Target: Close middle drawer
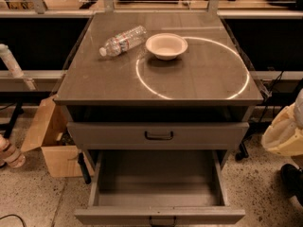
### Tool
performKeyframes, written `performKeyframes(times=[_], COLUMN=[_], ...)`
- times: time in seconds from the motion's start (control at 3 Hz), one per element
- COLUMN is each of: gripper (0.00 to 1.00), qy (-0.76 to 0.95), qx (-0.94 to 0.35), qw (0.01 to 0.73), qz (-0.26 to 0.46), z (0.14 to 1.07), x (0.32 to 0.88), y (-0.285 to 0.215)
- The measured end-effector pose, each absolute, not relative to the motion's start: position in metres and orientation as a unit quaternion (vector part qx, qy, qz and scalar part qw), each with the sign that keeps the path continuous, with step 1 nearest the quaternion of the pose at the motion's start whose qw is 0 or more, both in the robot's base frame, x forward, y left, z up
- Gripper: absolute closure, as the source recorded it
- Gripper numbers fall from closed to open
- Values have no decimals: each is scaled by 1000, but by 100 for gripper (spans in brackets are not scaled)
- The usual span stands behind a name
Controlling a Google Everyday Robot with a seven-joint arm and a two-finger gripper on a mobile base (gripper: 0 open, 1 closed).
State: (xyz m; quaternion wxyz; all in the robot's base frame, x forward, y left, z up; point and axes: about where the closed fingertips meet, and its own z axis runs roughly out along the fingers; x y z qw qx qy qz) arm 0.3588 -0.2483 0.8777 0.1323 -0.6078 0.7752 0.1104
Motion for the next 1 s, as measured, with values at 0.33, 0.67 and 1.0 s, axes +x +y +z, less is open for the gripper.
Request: performKeyframes(times=[0.33, 0.67, 1.0], gripper=[100, 100, 100], qy=[778, 781, 785], qx=[-604, -601, -598], qw=[124, 119, 115], qz=[122, 120, 116], z=[869, 861, 853], x=[350, 341, 329], y=[-247, -244, -242])
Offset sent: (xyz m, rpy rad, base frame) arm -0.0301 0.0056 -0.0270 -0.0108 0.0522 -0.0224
